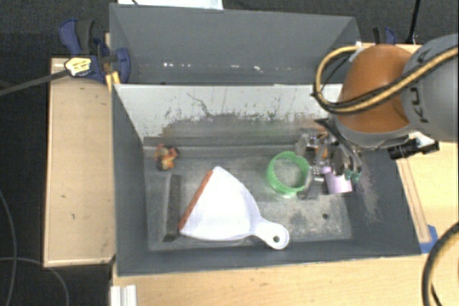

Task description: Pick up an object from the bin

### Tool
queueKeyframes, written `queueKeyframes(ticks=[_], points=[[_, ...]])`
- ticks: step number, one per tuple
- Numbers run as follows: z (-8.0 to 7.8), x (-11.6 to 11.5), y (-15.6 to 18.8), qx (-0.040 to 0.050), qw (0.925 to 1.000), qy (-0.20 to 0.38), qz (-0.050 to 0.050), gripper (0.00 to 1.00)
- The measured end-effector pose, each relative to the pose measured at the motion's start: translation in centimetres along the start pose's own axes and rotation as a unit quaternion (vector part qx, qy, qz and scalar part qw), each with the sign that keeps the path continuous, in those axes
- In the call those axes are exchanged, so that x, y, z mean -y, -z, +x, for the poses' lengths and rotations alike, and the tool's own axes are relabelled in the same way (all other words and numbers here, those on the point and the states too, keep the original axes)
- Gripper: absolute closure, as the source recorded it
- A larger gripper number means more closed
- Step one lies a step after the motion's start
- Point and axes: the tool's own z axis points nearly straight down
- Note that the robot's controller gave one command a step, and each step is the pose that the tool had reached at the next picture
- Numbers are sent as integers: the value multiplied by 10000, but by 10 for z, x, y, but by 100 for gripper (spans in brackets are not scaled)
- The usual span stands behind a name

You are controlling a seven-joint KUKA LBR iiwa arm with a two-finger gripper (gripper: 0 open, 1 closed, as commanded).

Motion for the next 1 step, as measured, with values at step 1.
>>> queueKeyframes(ticks=[1], points=[[-3,18,-50,29,9999,134,-3,0]])
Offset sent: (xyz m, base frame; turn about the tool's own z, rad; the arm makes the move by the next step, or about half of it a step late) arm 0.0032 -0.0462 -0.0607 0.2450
